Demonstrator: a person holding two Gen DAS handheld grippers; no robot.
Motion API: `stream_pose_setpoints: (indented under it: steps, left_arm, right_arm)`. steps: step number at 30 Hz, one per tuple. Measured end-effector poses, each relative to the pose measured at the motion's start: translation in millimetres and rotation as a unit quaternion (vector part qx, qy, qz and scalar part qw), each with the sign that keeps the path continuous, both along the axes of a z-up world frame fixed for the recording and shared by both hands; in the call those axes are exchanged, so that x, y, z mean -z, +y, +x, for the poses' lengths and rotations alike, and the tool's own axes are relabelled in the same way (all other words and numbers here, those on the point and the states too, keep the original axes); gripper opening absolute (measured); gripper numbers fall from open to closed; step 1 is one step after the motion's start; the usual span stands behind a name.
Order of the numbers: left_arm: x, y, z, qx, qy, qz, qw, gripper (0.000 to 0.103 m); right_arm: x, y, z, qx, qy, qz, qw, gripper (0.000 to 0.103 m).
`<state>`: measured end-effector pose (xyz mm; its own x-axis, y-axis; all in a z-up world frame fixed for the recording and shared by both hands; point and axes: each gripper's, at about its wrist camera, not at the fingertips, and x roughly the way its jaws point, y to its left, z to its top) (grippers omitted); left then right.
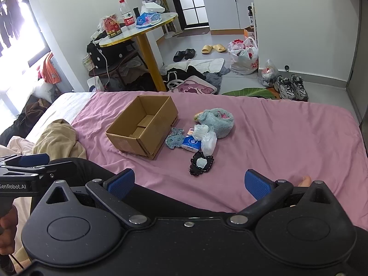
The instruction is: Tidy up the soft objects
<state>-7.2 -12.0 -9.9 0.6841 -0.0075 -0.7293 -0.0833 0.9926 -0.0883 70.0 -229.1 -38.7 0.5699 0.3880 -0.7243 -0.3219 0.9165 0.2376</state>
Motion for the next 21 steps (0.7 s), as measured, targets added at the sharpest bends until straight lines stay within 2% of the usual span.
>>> stream_pose_setpoints:
  steps: [21]
  left_arm:
    - [1.1,-1.9,2.9,-0.003,-0.002,0.001,1.0,0.102]
  right_arm:
    - [-0.9,2.4,-0.5,-0.004,0.005,0.01,1.0,0.103]
